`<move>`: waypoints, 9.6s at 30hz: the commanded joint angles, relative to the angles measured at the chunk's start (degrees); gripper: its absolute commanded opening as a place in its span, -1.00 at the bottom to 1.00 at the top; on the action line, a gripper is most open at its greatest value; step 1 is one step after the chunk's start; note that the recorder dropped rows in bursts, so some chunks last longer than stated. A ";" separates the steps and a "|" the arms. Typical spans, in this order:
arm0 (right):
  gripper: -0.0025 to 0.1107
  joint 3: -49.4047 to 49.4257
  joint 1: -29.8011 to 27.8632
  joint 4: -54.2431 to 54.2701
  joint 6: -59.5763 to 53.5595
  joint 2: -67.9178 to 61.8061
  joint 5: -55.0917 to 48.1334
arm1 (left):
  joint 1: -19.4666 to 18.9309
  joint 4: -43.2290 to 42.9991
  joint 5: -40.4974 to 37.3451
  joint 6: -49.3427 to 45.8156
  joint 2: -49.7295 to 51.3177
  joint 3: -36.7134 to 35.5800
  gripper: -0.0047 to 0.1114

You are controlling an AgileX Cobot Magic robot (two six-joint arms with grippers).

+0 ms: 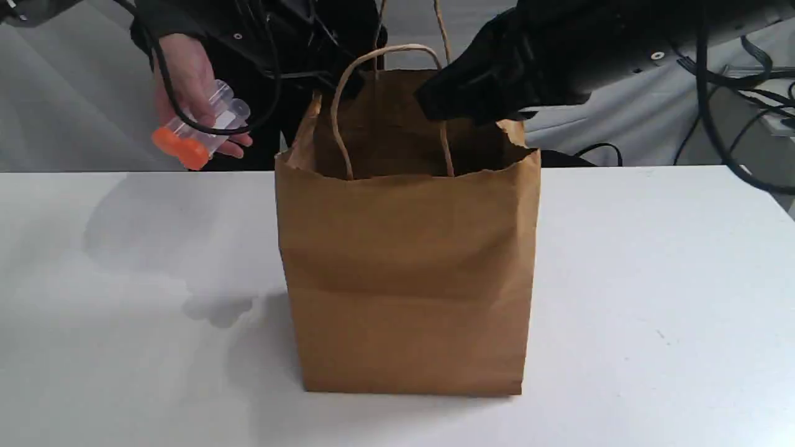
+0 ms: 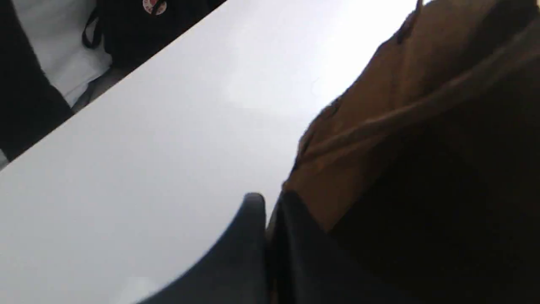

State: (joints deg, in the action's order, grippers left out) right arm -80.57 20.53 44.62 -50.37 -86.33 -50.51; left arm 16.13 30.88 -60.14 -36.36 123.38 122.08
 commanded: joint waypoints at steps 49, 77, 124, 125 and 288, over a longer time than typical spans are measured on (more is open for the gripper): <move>-0.96 -16.21 0.09 -1.02 5.59 -0.05 -6.66 | -0.23 -1.39 -4.01 7.38 -0.35 0.30 -0.92; -0.96 14.76 7.05 3.84 -8.29 9.18 13.91 | -0.23 -1.61 -3.86 5.89 -1.40 2.22 -0.92; -0.96 15.18 7.05 5.90 -7.66 9.18 15.60 | -0.23 -14.42 -9.82 13.65 -12.71 -0.15 -0.65; -0.95 15.18 7.05 5.90 -7.66 9.18 15.60 | -0.23 -14.91 -9.82 13.65 -13.17 -0.15 -0.76; -0.96 80.57 -21.10 -46.21 44.39 86.33 46.37 | -0.23 -11.71 37.86 18.27 -99.33 -87.84 -0.92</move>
State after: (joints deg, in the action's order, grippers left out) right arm -0.17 -0.25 -0.67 -7.38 -0.22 -3.12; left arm 16.03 18.89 -22.58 -18.17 24.29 34.60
